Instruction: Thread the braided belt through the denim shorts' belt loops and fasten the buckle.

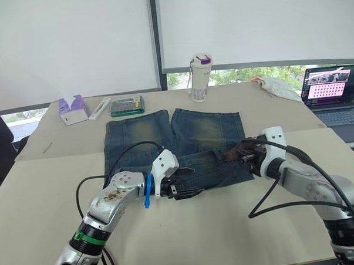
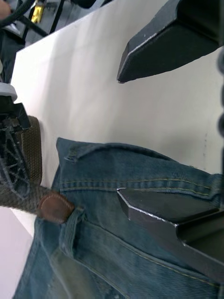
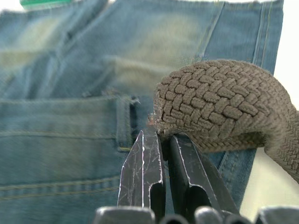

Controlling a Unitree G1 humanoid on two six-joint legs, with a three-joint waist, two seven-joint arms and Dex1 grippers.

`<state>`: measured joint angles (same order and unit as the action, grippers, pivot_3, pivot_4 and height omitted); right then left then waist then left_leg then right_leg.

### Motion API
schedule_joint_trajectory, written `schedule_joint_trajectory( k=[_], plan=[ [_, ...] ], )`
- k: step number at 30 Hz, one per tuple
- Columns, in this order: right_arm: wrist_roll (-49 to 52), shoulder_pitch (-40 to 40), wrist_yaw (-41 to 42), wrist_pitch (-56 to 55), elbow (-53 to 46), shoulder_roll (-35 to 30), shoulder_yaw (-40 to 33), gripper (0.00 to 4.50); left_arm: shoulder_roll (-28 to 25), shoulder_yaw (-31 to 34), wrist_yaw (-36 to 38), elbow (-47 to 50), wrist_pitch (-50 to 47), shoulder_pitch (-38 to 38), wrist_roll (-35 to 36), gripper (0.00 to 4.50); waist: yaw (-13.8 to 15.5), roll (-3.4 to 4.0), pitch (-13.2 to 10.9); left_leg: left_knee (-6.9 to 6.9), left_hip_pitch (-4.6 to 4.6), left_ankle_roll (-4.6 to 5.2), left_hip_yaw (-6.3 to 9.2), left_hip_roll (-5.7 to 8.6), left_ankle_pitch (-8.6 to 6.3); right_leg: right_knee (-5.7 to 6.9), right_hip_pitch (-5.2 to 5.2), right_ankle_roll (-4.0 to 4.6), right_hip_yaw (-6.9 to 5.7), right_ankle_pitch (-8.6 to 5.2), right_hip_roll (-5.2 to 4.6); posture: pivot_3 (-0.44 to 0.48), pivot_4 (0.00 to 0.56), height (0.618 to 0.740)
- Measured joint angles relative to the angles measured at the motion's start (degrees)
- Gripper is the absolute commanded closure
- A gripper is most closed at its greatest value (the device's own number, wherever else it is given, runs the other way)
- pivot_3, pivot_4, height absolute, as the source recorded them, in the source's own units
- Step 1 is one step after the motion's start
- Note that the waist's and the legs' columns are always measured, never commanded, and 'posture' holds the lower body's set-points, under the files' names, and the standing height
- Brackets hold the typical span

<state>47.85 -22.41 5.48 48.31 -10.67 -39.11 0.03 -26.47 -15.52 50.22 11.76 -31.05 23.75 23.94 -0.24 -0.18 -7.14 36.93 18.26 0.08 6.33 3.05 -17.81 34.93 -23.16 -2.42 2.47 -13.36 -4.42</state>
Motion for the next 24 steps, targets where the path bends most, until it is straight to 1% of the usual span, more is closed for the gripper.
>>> schedule_joint_trajectory(
  k=[5, 8, 16, 19, 21, 23, 24],
  plan=[
    [-7.2, -4.6, 4.6, 0.0, 6.4, 3.0, 2.9, 4.5, -0.1, 0.7, -0.6, -0.3, 0.9, -1.0, -1.7, 0.69, -0.6, 0.02, 0.0, -0.01, -0.06, -0.01, 0.01, -0.01, 0.0, 0.05, 0.0, 0.03, -0.01, 0.02, 0.03, 0.0, 0.15, 0.74],
    [-11.3, -6.8, 6.5, -0.1, 10.7, 5.9, 4.0, 4.5, -0.1, 0.9, -0.8, -1.2, 1.3, -1.5, -2.6, 0.69, -0.8, 0.03, 0.0, -0.02, -0.08, -0.01, 0.01, -0.02, 0.01, 0.06, -0.01, 0.07, -0.01, 0.04, 0.08, 0.0, 0.15, 0.74],
    [-19.0, -11.3, 13.6, -2.8, 19.6, 12.1, 5.9, 4.5, 0.0, 1.1, -1.4, -2.7, 2.5, -2.7, -4.8, 0.69, -0.8, 0.04, 0.1, -0.03, -0.13, -0.02, 0.02, -0.04, 0.01, 0.07, -0.01, 0.1, -0.01, 0.07, 0.06, 0.0, 0.15, 0.74],
    [-18.7, -11.9, 15.5, -3.2, 22.1, 16.4, 3.1, 4.5, 0.8, 1.5, -2.4, -3.4, 2.1, -3.4, -4.7, 0.69, -1.0, 0.05, 0.1, -0.03, -0.13, -0.02, 0.04, -0.1, 0.01, 0.08, -0.04, 0.12, 0.0, 0.07, 0.07, 0.0, 0.15, 0.74],
    [-15.4, -11.8, 16.1, -2.1, 22.5, 20.5, -0.8, 4.5, 2.2, 3.2, -4.0, -3.7, 0.2, -3.5, -3.9, 0.69, -1.1, 0.05, 0.1, -0.03, -0.07, -0.02, 0.06, -0.19, 0.01, 0.11, -0.13, 0.16, 0.01, 0.11, 0.08, 0.0, 0.15, 0.74],
    [-13.4, -11.8, 16.9, -1.5, 22.4, 22.0, -1.5, 4.5, 2.5, 3.8, -4.8, -3.8, -0.8, -3.4, -3.5, 0.69, -1.1, 0.08, 0.1, -0.03, -0.05, -0.02, 0.06, -0.2, 0.01, 0.15, -0.17, 0.16, 0.01, 0.11, 0.07, 0.0, 0.15, 0.74],
    [-10.5, -11.1, 17.0, 0.3, 21.6, 23.5, -5.2, 4.5, 3.8, 5.7, -6.1, -4.3, -3.8, -3.3, -2.0, 0.69, -0.9, 0.08, 0.1, -0.03, -0.03, -0.02, 0.08, -0.19, 0.01, 0.14, -0.17, 0.16, 0.01, 0.12, 0.05, 0.0, 0.15, 0.74]
  ],
)
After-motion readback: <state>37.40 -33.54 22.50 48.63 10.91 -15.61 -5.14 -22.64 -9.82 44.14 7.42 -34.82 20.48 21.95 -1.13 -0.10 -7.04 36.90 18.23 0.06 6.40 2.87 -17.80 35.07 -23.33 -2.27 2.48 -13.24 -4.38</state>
